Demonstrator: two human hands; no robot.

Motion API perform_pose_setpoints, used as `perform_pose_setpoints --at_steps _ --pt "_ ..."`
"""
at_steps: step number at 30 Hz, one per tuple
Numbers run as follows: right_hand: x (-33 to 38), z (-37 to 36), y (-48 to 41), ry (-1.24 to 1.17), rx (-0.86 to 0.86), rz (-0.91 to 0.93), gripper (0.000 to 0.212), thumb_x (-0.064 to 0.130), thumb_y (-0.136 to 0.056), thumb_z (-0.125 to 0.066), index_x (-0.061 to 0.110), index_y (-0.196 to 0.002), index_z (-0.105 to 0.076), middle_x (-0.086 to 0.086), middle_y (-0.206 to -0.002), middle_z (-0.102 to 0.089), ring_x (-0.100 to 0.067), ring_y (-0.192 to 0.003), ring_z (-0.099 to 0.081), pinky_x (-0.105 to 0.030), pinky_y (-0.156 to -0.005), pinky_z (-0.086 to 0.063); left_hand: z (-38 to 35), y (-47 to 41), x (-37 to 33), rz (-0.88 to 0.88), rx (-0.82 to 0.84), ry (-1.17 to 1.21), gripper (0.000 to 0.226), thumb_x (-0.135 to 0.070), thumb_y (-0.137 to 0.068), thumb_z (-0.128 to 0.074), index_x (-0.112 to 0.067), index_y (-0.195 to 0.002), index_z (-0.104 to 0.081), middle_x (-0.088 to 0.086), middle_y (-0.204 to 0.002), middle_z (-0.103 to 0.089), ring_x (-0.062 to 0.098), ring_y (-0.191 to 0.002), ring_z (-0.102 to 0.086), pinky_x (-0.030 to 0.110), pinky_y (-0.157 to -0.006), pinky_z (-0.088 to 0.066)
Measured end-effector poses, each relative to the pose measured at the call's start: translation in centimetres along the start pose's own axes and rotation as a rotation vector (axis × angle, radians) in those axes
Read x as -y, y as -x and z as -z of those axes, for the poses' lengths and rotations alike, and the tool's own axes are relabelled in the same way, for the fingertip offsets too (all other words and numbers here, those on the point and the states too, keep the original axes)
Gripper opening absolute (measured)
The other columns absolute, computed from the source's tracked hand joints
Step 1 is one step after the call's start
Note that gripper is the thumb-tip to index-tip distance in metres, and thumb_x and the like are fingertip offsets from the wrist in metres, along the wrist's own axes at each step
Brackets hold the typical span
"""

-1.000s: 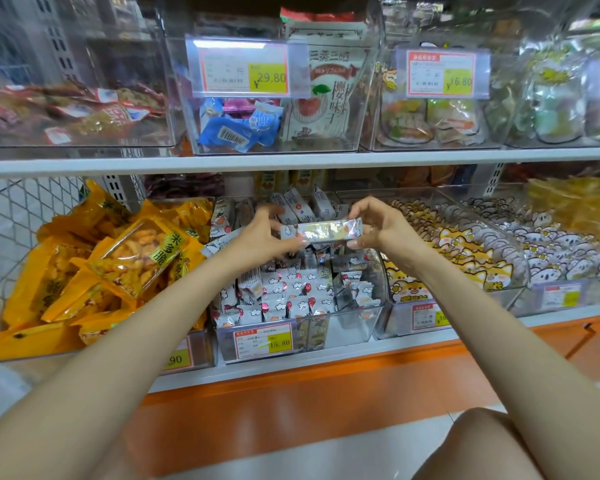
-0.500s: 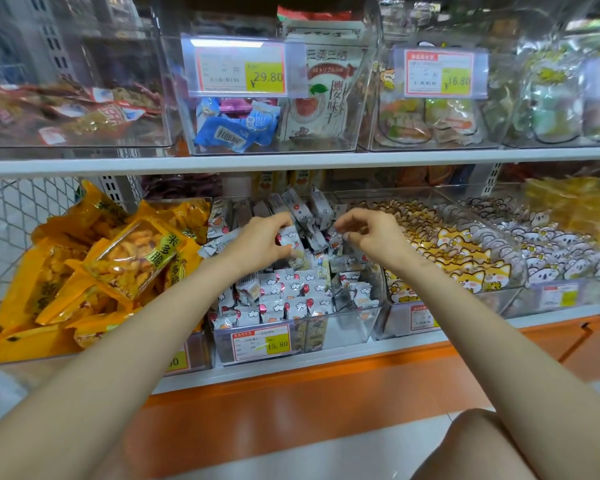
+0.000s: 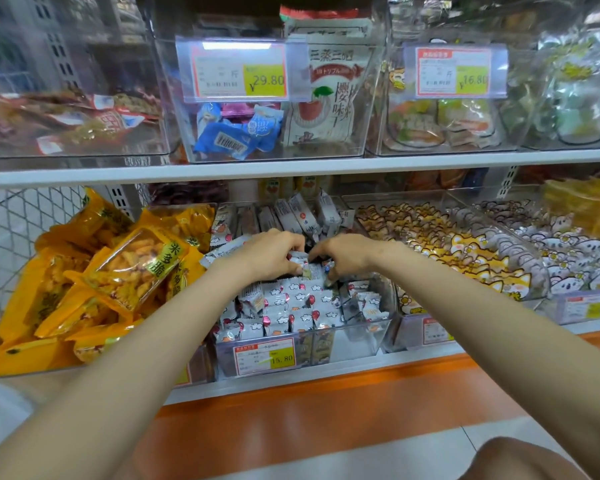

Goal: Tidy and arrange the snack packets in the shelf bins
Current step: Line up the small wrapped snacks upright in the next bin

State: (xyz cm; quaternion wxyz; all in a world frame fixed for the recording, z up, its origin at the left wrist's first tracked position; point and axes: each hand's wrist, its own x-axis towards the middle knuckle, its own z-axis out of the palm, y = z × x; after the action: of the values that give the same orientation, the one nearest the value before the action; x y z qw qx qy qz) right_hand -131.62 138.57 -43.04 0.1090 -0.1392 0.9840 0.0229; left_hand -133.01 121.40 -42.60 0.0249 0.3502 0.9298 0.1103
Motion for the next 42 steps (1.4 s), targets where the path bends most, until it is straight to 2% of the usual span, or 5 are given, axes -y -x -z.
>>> perform_pose_setpoints --at_steps 8,18,25,35,42 --pt "0.9 -1.8 -0.3 0.149 -0.118 -0.044 0.079 0.028 -0.077 -0.075 0.013 -0.137 -0.027 -0.015 -0.122 -0.061 -0.034 -0.107 -0.059 -0.037 -0.08 -0.046 -0.3 0.4 0.3 -0.008 -0.073 -0.011 0.029 -0.032 -0.088 -0.063 -0.018 -0.112 -0.053 0.002 -0.092 -0.054 0.019 -0.09 -0.045 0.03 -0.067 -0.033" --pt "0.8 -1.4 0.7 0.112 -0.099 -0.012 0.04 0.014 -0.082 -0.064 0.014 -0.122 -0.057 -0.009 -0.126 -0.048 -0.031 -0.112 -0.054 -0.036 -0.089 -0.046 -0.9 0.2 1.1 -0.011 -0.076 0.088 0.04 -0.035 -0.086 -0.065 -0.023 -0.123 -0.053 -0.013 -0.069 -0.042 0.02 -0.081 -0.046 0.03 -0.064 -0.035" --pt "1.1 -0.9 2.0 0.14 -0.232 0.003 0.041 0.014 -0.082 -0.06 0.025 -0.122 -0.058 -0.002 -0.127 -0.059 -0.025 -0.117 -0.053 -0.036 -0.094 -0.041 -1.1 -0.3 1.3 -0.045 0.115 -0.064 0.021 -0.035 -0.095 -0.05 -0.024 -0.107 -0.063 -0.003 -0.105 -0.064 0.019 -0.098 -0.056 0.034 -0.081 -0.046" --pt "0.1 -0.1 4.4 -0.351 -0.434 -0.03 0.026 0.018 -0.081 -0.069 0.018 -0.107 -0.065 -0.003 -0.103 -0.055 -0.021 -0.103 -0.053 -0.022 -0.078 -0.035 -0.5 -0.1 0.7 -0.087 0.158 0.021 0.027 -0.034 -0.099 -0.04 -0.018 -0.114 -0.055 -0.001 -0.089 -0.051 0.022 -0.1 -0.049 0.028 -0.077 -0.036" --pt "0.3 -0.6 6.6 -0.407 -0.457 -0.024 0.021 0.023 -0.084 -0.068 0.027 -0.104 -0.069 0.007 -0.095 -0.048 -0.008 -0.092 -0.046 -0.02 -0.075 -0.03 -0.8 0.1 -0.6 -0.101 0.133 -0.086 0.037 -0.037 -0.1 -0.035 -0.015 -0.128 -0.047 0.013 -0.116 -0.058 0.025 -0.111 -0.048 0.031 -0.087 -0.037"
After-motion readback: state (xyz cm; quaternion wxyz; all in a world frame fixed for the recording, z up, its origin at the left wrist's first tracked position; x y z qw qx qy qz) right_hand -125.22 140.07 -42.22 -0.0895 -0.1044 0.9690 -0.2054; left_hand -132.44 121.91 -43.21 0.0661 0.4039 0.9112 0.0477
